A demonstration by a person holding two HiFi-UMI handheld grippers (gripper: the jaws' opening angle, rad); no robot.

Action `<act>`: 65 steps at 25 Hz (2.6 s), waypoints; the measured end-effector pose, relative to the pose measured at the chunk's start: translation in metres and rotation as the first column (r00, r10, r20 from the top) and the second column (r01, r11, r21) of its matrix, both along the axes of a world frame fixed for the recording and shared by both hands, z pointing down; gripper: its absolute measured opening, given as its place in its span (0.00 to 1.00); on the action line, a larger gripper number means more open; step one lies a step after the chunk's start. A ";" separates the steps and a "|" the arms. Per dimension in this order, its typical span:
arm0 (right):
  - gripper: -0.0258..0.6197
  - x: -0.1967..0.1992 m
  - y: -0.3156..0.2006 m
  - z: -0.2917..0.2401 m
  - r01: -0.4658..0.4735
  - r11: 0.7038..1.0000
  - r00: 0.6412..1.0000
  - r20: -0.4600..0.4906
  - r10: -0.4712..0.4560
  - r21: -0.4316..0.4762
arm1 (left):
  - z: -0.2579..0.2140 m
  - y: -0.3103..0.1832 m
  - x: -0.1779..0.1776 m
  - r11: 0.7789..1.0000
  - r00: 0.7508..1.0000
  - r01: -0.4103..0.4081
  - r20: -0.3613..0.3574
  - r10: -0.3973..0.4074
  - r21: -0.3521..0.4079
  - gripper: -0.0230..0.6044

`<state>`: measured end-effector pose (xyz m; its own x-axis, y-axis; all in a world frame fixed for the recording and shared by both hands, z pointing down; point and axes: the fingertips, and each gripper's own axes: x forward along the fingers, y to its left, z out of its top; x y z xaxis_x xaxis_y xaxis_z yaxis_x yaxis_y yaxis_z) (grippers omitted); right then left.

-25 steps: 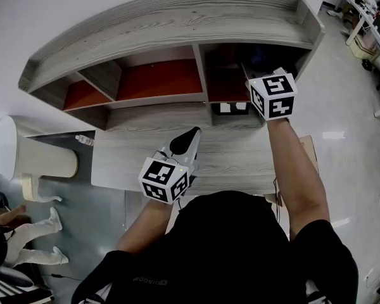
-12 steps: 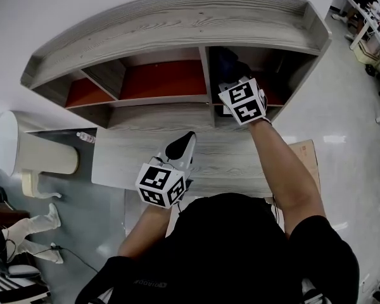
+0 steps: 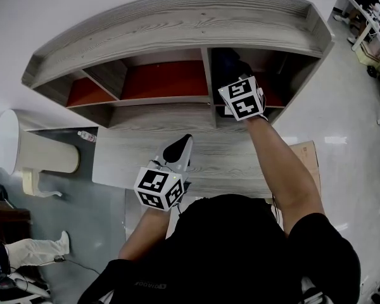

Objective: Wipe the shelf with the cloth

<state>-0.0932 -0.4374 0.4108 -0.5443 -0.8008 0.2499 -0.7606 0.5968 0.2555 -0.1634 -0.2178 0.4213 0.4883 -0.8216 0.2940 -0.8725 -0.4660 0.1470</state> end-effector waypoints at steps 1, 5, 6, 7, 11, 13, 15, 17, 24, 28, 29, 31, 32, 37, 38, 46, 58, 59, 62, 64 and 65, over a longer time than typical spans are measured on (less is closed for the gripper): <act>0.20 0.003 -0.001 0.002 -0.008 1.000 1.000 -0.002 0.008 -0.003 | 0.000 0.000 0.001 1.000 1.000 -0.002 0.001 0.002 0.000 0.05; 0.20 0.017 -0.004 0.007 -0.041 0.999 0.999 0.000 0.041 -0.013 | 0.000 -0.001 0.004 1.000 1.000 -0.013 0.002 0.013 0.001 0.05; 0.20 0.021 -0.005 0.008 -0.050 0.999 0.999 0.000 0.050 -0.016 | -0.001 -0.002 0.006 1.000 1.000 -0.018 0.003 0.018 0.002 0.05; 0.20 0.025 -0.006 0.009 -0.060 0.998 0.998 -0.001 0.060 -0.019 | -0.001 -0.002 0.007 1.000 1.000 -0.023 0.004 0.023 0.002 0.05; 0.20 0.041 -0.009 0.012 -0.097 0.995 0.995 -0.003 0.097 -0.029 | -0.002 -0.003 0.011 0.999 0.999 -0.039 0.007 0.039 0.001 0.05; 0.20 0.051 -0.011 0.012 -0.116 0.993 0.993 -0.001 0.117 -0.031 | -0.002 -0.004 0.014 0.999 0.999 -0.047 0.007 0.047 0.001 0.05; 0.20 0.060 -0.013 0.012 -0.138 0.990 0.990 0.002 0.139 -0.033 | -0.003 -0.006 0.017 0.998 0.998 -0.055 0.006 0.055 0.002 0.05; 0.20 0.069 -0.015 0.013 -0.161 0.986 0.987 0.003 0.162 -0.034 | -0.004 -0.007 0.020 0.998 0.998 -0.062 0.007 0.062 0.004 0.05; 0.20 0.098 -0.021 0.013 -0.225 0.974 0.974 0.010 0.225 -0.037 | -0.004 -0.011 0.025 0.997 0.997 -0.076 0.006 0.076 0.004 0.05; 0.20 0.111 -0.022 0.013 -0.257 0.966 0.966 0.013 0.258 -0.043 | -0.003 -0.012 0.030 0.996 0.996 -0.086 0.005 0.086 0.003 0.05; 0.20 0.115 -0.022 0.014 -0.266 0.963 0.964 0.013 0.267 -0.046 | -0.003 -0.012 0.031 0.996 0.996 -0.088 0.005 0.088 0.002 0.05; 0.20 0.122 -0.023 0.015 -0.285 0.957 0.958 0.016 0.286 -0.051 | -0.002 -0.012 0.032 0.996 0.996 -0.091 0.005 0.091 0.001 0.05; 0.20 0.124 -0.023 0.015 -0.293 0.955 0.956 0.019 0.294 -0.053 | -0.002 -0.012 0.032 0.996 0.996 -0.092 0.005 0.092 0.001 0.05; 0.20 0.133 -0.025 0.014 -0.317 0.947 0.947 0.030 0.319 -0.059 | -0.003 -0.013 0.032 0.996 0.996 -0.091 0.005 0.091 0.002 0.05; 0.20 0.134 -0.025 0.013 -0.320 0.945 0.946 0.032 0.323 -0.059 | -0.003 -0.013 0.032 0.996 0.996 -0.091 0.005 0.091 0.002 0.05; 0.20 0.139 -0.026 0.012 -0.333 0.942 0.941 0.039 0.335 -0.054 | -0.003 -0.012 0.033 0.996 0.996 -0.093 0.005 0.093 0.004 0.05; 0.20 0.136 -0.022 0.008 -0.307 0.948 0.943 0.107 0.315 -0.079 | -0.005 -0.008 0.030 0.996 0.996 -0.093 0.008 0.092 0.009 0.05; 0.20 0.132 -0.020 0.005 -0.292 0.953 0.945 0.127 0.300 -0.082 | -0.005 -0.008 0.030 0.996 0.996 -0.093 0.008 0.093 0.010 0.05; 0.20 0.117 -0.010 -0.008 -0.234 0.969 0.953 0.176 0.246 -0.083 | -0.006 -0.008 0.032 0.995 0.995 -0.098 0.008 0.097 0.012 0.05; 0.20 0.104 -0.003 -0.018 -0.196 0.978 0.958 0.195 0.208 -0.076 | -0.007 -0.008 0.033 0.995 0.995 -0.102 0.008 0.101 0.014 0.05; 0.20 0.097 0.002 -0.023 -0.177 0.982 0.961 0.202 0.188 -0.072 | -0.008 -0.008 0.034 0.995 0.995 -0.103 0.008 0.103 0.015 0.05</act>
